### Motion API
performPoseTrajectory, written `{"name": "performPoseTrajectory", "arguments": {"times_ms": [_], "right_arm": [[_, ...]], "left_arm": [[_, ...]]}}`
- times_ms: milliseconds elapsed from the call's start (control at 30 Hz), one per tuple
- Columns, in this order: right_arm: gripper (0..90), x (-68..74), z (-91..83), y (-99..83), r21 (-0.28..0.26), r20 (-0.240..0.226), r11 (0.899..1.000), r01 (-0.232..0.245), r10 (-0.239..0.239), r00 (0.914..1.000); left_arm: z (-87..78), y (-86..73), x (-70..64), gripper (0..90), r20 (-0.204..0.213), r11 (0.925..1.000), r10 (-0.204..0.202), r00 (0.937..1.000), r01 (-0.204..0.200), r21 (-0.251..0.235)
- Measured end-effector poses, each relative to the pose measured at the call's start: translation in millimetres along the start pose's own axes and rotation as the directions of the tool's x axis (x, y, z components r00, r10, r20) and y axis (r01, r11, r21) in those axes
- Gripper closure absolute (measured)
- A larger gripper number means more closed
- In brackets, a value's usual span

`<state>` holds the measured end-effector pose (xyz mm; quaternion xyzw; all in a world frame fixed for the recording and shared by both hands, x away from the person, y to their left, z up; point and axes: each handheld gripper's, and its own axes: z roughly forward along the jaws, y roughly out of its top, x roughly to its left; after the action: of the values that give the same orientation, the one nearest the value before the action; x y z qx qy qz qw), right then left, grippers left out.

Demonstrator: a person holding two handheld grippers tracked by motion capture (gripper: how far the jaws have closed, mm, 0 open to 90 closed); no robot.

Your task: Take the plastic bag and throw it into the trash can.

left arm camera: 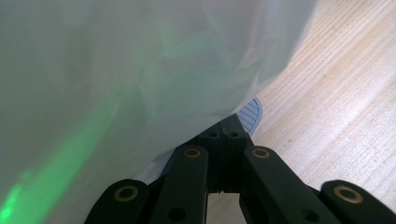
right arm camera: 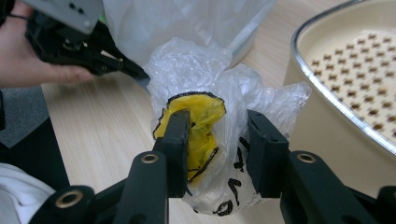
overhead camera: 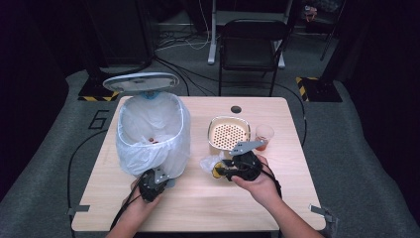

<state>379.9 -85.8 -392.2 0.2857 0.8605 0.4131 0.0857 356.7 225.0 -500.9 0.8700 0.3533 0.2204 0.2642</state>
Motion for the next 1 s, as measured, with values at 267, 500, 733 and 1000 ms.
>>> {"name": "performPoseTrajectory", "arguments": {"times_ms": [267, 500, 733, 1000], "right_arm": [[63.5, -3.0, -15.3, 30.2, -0.015, -0.012, 0.999, 0.035, -0.035, 0.9993], [63.5, 3.8, -28.3, 62.0, -0.043, -0.003, 0.996, 0.079, -0.079, 0.9968], [63.6, 10.2, -36.8, 95.8, -0.09, -0.013, 0.989, 0.116, -0.117, 0.993], [63.6, 19.8, -39.1, 128.3, -0.113, -0.038, 0.981, 0.155, -0.16, 0.9864]], "left_arm": [[0.2, 0.2, -1.0, 90.0, -0.005, 1.0, 0.0, 1.0, 0.0, -0.001], [0.4, 0.5, -1.9, 90.0, -0.013, 0.9999, 0.013, 0.9998, -0.013, -0.001], [-0.6, 0.6, -0.1, 90.0, -0.012, 0.9995, 0.031, 0.9995, -0.031, 0.012], [-0.7, 0.2, -0.3, 90.0, -0.012, 0.9998, 0.019, 0.9998, -0.019, 0.011]]}}
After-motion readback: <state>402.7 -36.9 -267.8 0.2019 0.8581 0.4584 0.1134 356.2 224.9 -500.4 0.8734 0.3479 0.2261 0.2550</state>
